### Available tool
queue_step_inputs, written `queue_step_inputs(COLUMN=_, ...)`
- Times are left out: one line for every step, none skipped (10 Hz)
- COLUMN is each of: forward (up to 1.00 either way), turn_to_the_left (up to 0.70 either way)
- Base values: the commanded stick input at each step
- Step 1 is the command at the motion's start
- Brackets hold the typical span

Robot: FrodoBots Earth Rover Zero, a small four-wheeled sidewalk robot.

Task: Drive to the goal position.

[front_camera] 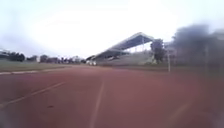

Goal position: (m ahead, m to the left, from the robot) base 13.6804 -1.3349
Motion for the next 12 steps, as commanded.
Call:
queue_step_inputs(forward=0.70, turn_to_the_left=-0.15)
queue_step_inputs(forward=0.70, turn_to_the_left=-0.21)
queue_step_inputs(forward=0.70, turn_to_the_left=-0.12)
queue_step_inputs(forward=0.70, turn_to_the_left=0.00)
queue_step_inputs(forward=0.70, turn_to_the_left=0.00)
queue_step_inputs(forward=0.70, turn_to_the_left=0.00)
queue_step_inputs(forward=0.70, turn_to_the_left=0.00)
queue_step_inputs(forward=0.70, turn_to_the_left=0.00)
queue_step_inputs(forward=0.70, turn_to_the_left=0.00)
queue_step_inputs(forward=0.70, turn_to_the_left=0.00)
queue_step_inputs(forward=0.70, turn_to_the_left=0.00)
queue_step_inputs(forward=0.70, turn_to_the_left=0.00)
